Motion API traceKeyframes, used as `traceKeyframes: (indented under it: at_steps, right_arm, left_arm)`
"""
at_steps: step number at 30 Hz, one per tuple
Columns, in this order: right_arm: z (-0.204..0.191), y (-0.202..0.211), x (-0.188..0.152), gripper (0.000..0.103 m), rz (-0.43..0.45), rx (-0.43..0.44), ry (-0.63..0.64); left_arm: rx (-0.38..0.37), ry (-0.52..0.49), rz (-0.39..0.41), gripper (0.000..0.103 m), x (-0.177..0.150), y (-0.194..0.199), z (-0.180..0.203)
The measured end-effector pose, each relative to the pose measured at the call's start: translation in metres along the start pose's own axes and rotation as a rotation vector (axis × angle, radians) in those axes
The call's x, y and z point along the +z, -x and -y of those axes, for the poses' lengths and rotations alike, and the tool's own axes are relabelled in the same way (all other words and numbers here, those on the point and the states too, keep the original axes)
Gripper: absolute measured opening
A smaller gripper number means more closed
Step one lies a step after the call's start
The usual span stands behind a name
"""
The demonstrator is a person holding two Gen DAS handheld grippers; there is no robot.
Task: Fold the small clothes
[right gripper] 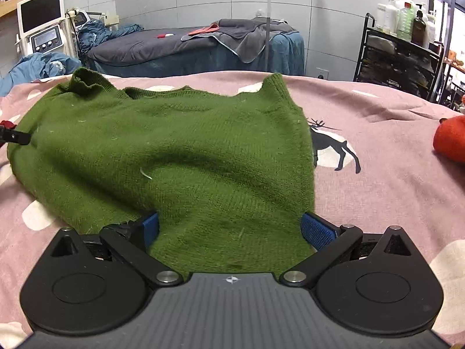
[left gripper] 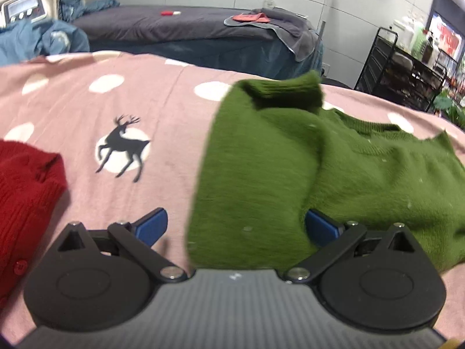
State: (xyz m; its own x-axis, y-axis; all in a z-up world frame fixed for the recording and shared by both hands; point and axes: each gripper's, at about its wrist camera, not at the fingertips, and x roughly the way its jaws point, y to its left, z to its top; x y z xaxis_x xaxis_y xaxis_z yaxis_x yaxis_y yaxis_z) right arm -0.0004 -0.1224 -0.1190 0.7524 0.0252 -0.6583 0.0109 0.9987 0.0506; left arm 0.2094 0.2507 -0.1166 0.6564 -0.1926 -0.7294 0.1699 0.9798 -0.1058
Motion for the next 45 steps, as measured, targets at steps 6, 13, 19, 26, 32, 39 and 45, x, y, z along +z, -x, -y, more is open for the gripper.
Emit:
traceKeyframes:
  at_steps: [6,13,19,26,32,39,45]
  right_arm:
    - [0.002,0.01,-0.001,0.103,-0.014,-0.006,-0.08]
    - [0.0,0.015,-0.005,0.103,-0.003,-0.001,-0.11]
    - [-0.002,0.017,-0.005,0.103,-0.005,-0.002,-0.087]
    - [-0.001,0.017,-0.006,0.103,-0.002,-0.006,-0.098]
    - [-0.002,0.022,-0.006,0.103,0.013,-0.03,-0.1]
    - [0.007,0.031,-0.009,0.103,0.025,-0.049,-0.115]
    - [0.01,0.036,-0.011,0.103,0.033,-0.051,-0.12]
  left_arm:
    - [-0.015,0.177,0.05,0.101,0.004,0.032,-0.045]
    - [-0.089,-0.113,0.045,0.078,-0.016,0.037,-0.019]
    - [-0.138,-0.142,0.002,0.073,-0.029,0.014,-0.022]
    - [-0.314,-0.051,0.032,0.026,-0.03,0.01,-0.036]
    - [-0.246,-0.046,0.072,0.009,-0.015,0.026,-0.044]
    - [-0.082,0.025,0.011,0.0,-0.012,0.018,-0.093]
    - [-0.228,0.069,0.1,0.066,-0.015,0.046,-0.086]
